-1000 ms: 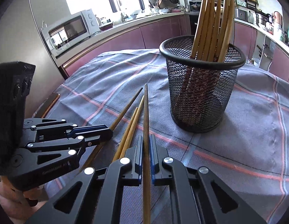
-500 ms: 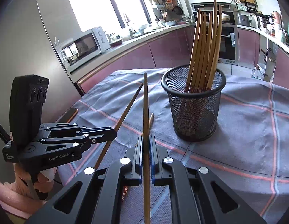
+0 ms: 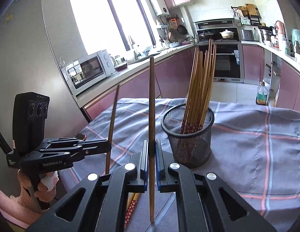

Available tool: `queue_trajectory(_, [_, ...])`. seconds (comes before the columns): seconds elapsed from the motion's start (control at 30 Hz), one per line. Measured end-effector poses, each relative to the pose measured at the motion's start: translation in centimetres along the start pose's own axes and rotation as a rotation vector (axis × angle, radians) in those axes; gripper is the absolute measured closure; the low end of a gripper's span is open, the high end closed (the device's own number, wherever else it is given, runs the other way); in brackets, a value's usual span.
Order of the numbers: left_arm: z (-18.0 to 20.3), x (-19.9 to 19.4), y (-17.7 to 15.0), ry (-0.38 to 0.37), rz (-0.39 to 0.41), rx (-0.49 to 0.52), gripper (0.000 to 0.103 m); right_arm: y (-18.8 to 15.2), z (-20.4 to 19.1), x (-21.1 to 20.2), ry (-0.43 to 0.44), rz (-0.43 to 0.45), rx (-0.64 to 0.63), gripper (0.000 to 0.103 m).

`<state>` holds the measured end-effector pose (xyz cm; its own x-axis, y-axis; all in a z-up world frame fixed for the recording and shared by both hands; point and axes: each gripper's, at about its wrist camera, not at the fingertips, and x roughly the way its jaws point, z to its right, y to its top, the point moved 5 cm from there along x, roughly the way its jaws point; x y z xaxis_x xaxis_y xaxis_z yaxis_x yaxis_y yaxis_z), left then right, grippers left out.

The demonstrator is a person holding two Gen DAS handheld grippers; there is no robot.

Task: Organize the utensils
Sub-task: 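Carry the left tool's upright chopstick into the cup while the right tool lowers its own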

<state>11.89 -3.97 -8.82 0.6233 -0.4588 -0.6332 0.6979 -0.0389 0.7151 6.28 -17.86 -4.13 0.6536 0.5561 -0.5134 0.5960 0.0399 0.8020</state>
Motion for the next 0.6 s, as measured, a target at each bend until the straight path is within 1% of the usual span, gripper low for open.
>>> queue_trajectory(0.2, [0.8, -1.6, 1.5, -0.043, 0.046, 0.004, 0.095, 1.3, -0.1, -0.9, -0.006, 0.044, -0.016, 0.098])
queue_trajectory(0.37, [1.4, -2.1, 2.4, -0.075, 0.068, -0.001, 0.095, 2.1, -0.1, -1.4, -0.008, 0.069, -0.028, 0.098])
queue_trajectory(0.6, [1.8, -2.9, 4.3, -0.087, 0.115, 0.005, 0.095, 3.4, 0.2, -2.1, -0.019, 0.103, -0.045, 0.098])
